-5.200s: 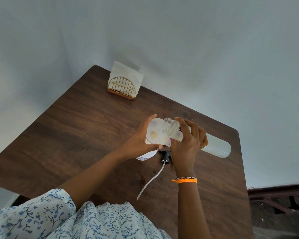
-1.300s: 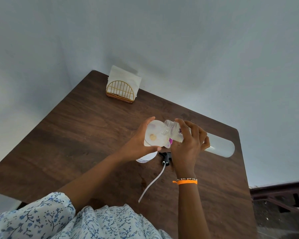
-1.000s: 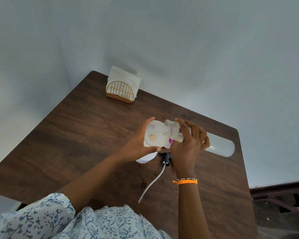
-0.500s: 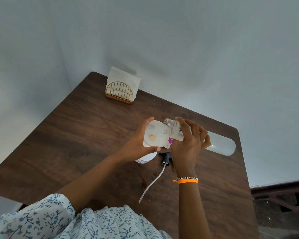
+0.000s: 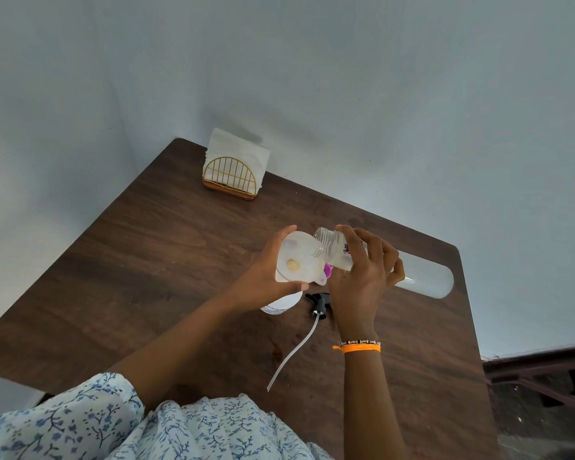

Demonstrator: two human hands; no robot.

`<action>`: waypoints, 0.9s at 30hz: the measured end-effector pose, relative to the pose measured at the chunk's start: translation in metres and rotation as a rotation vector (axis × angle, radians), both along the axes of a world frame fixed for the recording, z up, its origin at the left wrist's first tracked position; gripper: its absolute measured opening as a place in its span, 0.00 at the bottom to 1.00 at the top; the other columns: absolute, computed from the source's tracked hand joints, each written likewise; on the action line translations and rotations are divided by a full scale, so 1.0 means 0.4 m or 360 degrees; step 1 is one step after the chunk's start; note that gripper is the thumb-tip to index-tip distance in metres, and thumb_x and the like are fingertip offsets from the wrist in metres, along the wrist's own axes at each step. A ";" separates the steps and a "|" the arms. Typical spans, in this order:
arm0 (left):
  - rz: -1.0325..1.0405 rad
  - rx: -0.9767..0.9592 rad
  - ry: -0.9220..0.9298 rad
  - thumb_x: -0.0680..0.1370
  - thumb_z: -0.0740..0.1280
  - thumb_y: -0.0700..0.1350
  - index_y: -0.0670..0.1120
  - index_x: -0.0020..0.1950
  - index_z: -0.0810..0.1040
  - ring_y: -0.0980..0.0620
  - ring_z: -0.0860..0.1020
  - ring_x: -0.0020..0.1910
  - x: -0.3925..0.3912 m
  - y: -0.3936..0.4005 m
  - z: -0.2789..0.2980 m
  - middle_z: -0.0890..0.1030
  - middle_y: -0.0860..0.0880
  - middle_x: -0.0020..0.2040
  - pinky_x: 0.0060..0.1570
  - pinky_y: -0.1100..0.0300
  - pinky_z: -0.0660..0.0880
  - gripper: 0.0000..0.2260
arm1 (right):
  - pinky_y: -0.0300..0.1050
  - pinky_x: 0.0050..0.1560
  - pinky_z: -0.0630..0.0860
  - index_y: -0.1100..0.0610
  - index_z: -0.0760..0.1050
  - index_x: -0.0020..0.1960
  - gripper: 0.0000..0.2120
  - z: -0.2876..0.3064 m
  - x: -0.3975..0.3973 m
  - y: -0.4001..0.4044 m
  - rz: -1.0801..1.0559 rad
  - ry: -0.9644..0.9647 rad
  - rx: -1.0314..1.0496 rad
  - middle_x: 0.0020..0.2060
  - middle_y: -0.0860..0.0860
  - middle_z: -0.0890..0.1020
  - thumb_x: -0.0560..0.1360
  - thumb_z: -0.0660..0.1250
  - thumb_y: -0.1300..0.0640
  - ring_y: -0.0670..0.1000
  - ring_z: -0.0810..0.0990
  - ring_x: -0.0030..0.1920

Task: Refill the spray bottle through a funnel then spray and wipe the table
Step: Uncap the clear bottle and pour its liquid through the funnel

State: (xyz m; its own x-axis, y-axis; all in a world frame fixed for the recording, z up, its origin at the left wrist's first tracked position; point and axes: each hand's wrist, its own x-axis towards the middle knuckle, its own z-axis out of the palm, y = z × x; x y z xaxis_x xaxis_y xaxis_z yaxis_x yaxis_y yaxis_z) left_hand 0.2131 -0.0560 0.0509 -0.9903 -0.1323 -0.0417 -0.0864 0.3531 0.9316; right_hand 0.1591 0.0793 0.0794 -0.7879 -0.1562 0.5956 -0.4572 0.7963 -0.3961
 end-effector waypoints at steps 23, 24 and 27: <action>-0.0022 0.0026 -0.0010 0.69 0.74 0.48 0.57 0.72 0.49 0.62 0.57 0.65 0.001 -0.002 0.003 0.55 0.54 0.74 0.63 0.62 0.58 0.41 | 0.62 0.58 0.62 0.52 0.78 0.56 0.27 -0.017 0.006 0.004 0.0053 -0.0057 0.0056 0.54 0.53 0.80 0.59 0.77 0.65 0.53 0.66 0.58; -0.0022 0.0029 -0.0014 0.69 0.74 0.48 0.58 0.72 0.49 0.62 0.57 0.64 0.001 -0.002 0.003 0.55 0.54 0.74 0.63 0.62 0.58 0.41 | 0.62 0.58 0.62 0.52 0.78 0.56 0.27 -0.016 0.006 0.004 0.0054 -0.0052 0.0055 0.54 0.53 0.80 0.59 0.77 0.65 0.53 0.65 0.58; -0.0029 0.0044 -0.0008 0.70 0.73 0.47 0.57 0.72 0.49 0.62 0.57 0.64 0.003 -0.002 0.006 0.56 0.54 0.74 0.62 0.63 0.59 0.41 | 0.63 0.58 0.62 0.52 0.77 0.56 0.28 -0.015 0.007 0.004 0.0055 -0.0047 0.0054 0.54 0.53 0.80 0.58 0.77 0.66 0.53 0.65 0.58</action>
State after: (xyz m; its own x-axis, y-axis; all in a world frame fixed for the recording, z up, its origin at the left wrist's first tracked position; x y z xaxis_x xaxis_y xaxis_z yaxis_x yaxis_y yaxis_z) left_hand 0.2141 -0.0569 0.0534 -0.9923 -0.1128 -0.0504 -0.0851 0.3286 0.9406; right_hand 0.1617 0.0809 0.0735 -0.7989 -0.2033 0.5661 -0.4732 0.7934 -0.3829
